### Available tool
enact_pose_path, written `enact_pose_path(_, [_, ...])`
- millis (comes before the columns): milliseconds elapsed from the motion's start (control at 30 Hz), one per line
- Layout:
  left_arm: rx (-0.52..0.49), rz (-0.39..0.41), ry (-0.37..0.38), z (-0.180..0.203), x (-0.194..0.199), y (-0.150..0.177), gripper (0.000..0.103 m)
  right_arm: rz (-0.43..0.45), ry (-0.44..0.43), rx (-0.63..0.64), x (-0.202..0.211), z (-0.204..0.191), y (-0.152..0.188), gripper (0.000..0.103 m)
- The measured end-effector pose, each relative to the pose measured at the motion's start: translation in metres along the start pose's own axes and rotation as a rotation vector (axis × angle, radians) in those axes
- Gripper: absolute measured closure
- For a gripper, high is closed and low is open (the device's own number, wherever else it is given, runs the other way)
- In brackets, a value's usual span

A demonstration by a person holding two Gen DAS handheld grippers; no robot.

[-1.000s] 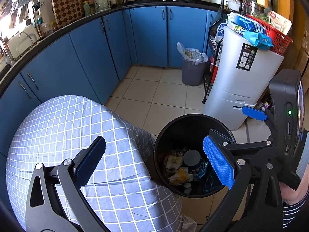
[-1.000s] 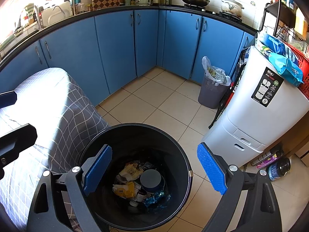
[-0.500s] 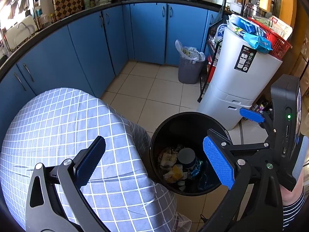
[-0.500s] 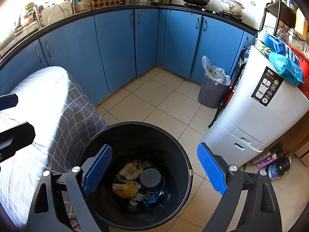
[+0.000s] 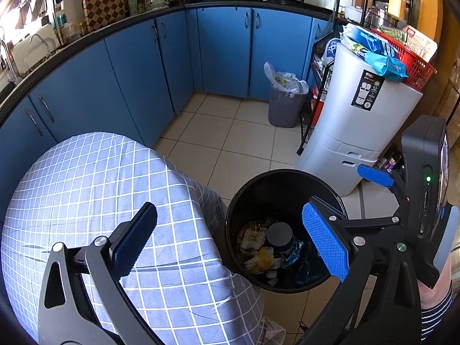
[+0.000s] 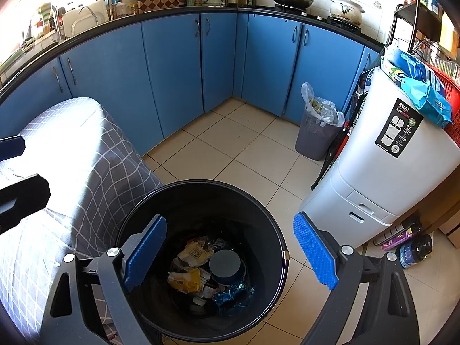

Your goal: Collect trash

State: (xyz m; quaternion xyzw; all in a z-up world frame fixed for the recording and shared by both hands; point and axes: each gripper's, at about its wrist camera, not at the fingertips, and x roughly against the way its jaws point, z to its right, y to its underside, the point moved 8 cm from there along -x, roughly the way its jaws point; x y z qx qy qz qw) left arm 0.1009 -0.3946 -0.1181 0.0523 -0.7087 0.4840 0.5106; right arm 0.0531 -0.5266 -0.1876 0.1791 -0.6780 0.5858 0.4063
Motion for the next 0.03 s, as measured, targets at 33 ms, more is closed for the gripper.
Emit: enact_pose_path(33, [-0.001,0.001,0.002,0.0001,0.0002,0.0,0.003,0.0,0.0,0.0,0.0003,-0.0002,0.0005,0.015])
